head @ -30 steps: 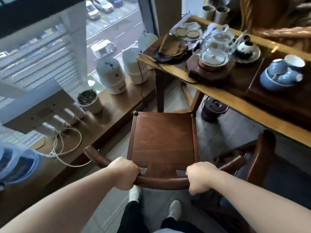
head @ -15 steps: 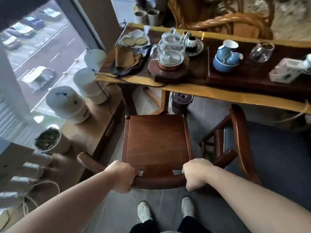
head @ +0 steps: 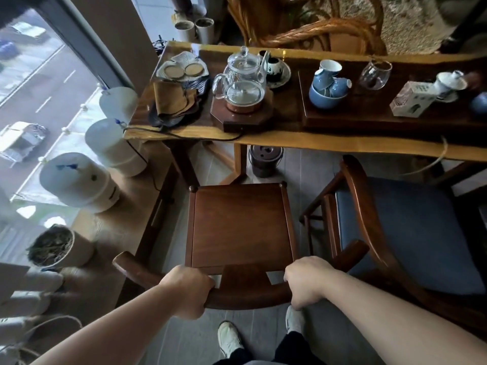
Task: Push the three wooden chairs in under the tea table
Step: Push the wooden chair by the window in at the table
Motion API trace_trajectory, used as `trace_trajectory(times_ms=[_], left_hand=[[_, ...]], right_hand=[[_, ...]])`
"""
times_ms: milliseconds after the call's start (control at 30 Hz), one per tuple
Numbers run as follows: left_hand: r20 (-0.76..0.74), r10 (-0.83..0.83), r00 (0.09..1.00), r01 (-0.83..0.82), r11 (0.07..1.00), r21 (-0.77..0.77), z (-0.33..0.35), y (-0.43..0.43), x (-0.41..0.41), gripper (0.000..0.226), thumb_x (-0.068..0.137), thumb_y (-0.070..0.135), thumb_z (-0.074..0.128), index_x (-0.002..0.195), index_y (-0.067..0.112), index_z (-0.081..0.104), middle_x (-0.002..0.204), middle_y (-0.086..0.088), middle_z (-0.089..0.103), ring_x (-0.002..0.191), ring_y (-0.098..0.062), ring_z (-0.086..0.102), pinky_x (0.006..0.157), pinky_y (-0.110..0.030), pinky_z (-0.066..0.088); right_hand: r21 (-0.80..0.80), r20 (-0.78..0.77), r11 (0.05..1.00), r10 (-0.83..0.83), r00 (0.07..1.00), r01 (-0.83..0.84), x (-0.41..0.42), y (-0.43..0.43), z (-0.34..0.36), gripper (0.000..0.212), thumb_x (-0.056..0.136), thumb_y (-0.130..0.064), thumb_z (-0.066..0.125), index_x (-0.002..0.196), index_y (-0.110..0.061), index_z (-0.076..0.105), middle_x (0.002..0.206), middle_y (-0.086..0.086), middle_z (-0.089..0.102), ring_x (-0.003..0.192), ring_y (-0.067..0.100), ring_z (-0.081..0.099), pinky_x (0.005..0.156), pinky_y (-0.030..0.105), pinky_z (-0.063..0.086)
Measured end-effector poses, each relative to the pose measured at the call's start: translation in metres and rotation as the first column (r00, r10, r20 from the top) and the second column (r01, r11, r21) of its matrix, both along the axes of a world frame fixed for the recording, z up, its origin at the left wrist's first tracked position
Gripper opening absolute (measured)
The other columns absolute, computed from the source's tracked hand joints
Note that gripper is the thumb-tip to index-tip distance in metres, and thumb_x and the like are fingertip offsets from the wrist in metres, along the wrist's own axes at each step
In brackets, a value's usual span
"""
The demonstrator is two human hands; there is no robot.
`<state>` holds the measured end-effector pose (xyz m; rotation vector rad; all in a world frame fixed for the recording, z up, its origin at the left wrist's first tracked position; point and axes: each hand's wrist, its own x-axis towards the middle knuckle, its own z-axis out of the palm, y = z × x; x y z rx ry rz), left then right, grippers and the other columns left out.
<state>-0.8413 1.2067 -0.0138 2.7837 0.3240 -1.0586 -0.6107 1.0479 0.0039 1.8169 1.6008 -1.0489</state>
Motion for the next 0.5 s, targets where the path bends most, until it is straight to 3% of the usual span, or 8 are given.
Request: trace_trajectory(times_ms=[167, 267, 500], left_hand=[[-0.011, -0.077, 0.997, 0.077, 0.997, -0.019, -0.003, -0.011, 0.005, 0.020, 0.070, 0.024, 0.044, 0.085, 0.027, 0.057, 0.062, 0.006, 0.046, 0.061, -0.025, 0.050, 0.056, -0.033, 0.041], [-0.007, -0.066, 0.998, 0.066, 0.998, -0.020, -0.003, -0.008, 0.009, 0.017, 0.069, 0.024, 0.044, 0.082, 0.028, 0.055, 0.061, 0.007, 0.048, 0.059, -0.023, 0.049, 0.055, -0.033, 0.040], [-0.013, -0.063, 0.998, 0.063, 0.998, -0.007, 0.001, 0.001, 0.016, 0.023, 0.067, 0.027, 0.046, 0.087, 0.031, 0.057, 0.070, 0.007, 0.058, 0.062, -0.021, 0.054, 0.057, -0.032, 0.038]], right_hand=[[-0.040, -0.020, 0.999, -0.019, 1.000, 0.018, 0.006, -0.014, -0.007, 0.026, 0.061, -0.041, 0.064, 0.080, -0.023, 0.065, 0.072, -0.004, 0.061, 0.067, 0.019, 0.059, 0.066, 0.034, 0.053], [-0.033, -0.025, 0.998, -0.058, 0.998, 0.057, 0.011, -0.015, -0.007, 0.023, 0.059, -0.040, 0.064, 0.075, -0.024, 0.064, 0.071, -0.005, 0.061, 0.062, 0.015, 0.056, 0.059, 0.031, 0.047], [-0.007, -0.034, 0.990, -0.144, 0.989, 0.143, 0.007, -0.024, -0.016, 0.026, 0.056, -0.036, 0.058, 0.078, -0.024, 0.065, 0.071, -0.005, 0.063, 0.062, 0.016, 0.059, 0.058, 0.031, 0.051]])
